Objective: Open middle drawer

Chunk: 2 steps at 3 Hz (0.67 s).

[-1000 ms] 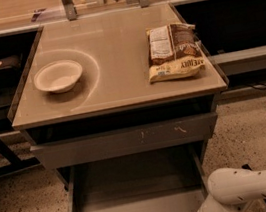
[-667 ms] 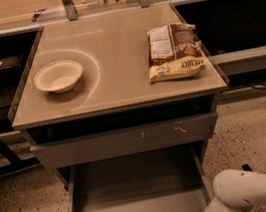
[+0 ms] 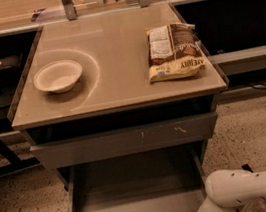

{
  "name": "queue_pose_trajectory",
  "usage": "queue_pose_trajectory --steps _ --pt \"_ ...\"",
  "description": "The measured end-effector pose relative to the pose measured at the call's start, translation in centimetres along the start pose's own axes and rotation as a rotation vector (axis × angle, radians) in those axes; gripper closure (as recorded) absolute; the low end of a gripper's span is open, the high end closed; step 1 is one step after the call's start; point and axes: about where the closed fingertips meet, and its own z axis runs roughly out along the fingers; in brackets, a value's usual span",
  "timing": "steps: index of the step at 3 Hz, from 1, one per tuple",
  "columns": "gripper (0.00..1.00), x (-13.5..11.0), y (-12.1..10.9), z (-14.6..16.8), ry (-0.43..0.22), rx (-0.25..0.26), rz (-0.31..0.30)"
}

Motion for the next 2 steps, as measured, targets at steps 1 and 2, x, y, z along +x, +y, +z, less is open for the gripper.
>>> queue_pose_trajectory --steps 1,2 --pt "0.00 1.6 0.3 1.0 0.021 -0.011 0.010" --pt "0.00 2.7 1.0 1.2 0.030 -0.025 0.020"
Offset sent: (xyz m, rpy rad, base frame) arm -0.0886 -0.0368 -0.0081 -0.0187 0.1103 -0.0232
